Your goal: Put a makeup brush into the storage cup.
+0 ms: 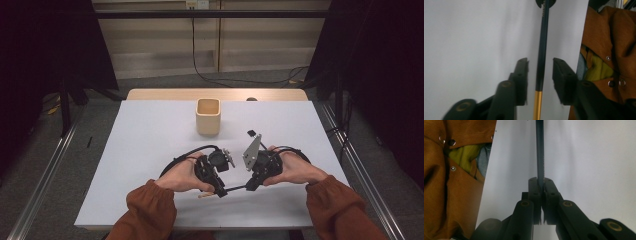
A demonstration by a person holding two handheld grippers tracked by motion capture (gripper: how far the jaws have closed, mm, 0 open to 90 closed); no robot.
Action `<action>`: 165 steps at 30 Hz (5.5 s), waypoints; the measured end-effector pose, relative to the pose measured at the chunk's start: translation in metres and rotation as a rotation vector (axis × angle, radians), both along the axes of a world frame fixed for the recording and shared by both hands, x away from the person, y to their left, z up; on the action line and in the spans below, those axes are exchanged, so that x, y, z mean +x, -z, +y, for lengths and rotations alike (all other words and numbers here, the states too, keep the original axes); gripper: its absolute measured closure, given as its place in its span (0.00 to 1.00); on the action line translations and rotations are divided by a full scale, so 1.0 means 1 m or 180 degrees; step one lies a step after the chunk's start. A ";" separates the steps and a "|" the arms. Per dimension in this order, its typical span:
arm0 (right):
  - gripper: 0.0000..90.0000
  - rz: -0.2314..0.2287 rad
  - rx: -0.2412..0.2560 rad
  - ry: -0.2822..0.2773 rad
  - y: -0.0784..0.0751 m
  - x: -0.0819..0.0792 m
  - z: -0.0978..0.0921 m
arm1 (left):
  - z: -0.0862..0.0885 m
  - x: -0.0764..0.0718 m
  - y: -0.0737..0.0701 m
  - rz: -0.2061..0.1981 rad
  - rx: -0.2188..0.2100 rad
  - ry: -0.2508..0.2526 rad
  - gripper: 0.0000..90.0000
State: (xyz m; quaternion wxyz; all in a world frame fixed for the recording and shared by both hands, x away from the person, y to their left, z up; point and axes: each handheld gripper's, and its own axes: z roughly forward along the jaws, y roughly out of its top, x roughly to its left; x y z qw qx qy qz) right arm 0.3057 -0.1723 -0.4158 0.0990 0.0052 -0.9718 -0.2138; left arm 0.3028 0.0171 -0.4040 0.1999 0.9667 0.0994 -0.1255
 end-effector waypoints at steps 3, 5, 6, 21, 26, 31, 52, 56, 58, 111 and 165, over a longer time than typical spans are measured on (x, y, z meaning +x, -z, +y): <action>0.96 0.0010 -0.0003 0.0043 0.000 0.000 -0.001 | 0.002 0.002 -0.001 -0.0044 -0.0070 -0.0024 0.62; 0.96 0.0001 0.0008 0.0070 -0.001 0.002 -0.003 | 0.003 0.003 -0.002 -0.0054 -0.0093 -0.0042 0.54; 0.96 -0.0027 0.0031 0.0096 -0.001 0.002 -0.004 | 0.003 0.003 -0.002 -0.0060 -0.0102 -0.0083 0.51; 0.96 -0.0108 0.0244 0.0445 -0.005 0.007 -0.021 | 0.018 0.015 -0.007 -0.0196 -0.0389 -0.0470 0.08; 0.96 -0.0122 0.0225 0.0567 -0.002 0.007 -0.028 | 0.029 0.016 -0.010 -0.0238 -0.0551 -0.0530 0.06; 0.96 -0.0169 0.0251 0.0683 -0.005 0.007 -0.034 | 0.039 0.015 -0.007 -0.0304 -0.0631 -0.0626 0.06; 0.96 -0.0197 0.0438 0.1147 -0.008 0.001 -0.060 | 0.085 0.007 -0.003 -0.0742 -0.1207 -0.1235 0.04; 0.96 -0.0233 0.0453 0.1227 -0.004 -0.001 -0.060 | 0.089 0.003 0.000 -0.0810 -0.1237 -0.1319 0.04; 0.96 -0.0226 0.0461 0.1248 -0.001 -0.003 -0.060 | 0.091 -0.001 0.001 -0.0837 -0.1228 -0.1323 0.04; 0.96 -0.0306 0.2196 0.1721 0.008 -0.035 -0.086 | 0.103 -0.020 0.014 -0.1116 -0.1873 -0.1436 0.03; 0.96 -0.0395 0.2282 0.1654 0.005 -0.035 -0.084 | 0.029 -0.015 -0.014 -0.1085 -0.2742 -0.1379 0.14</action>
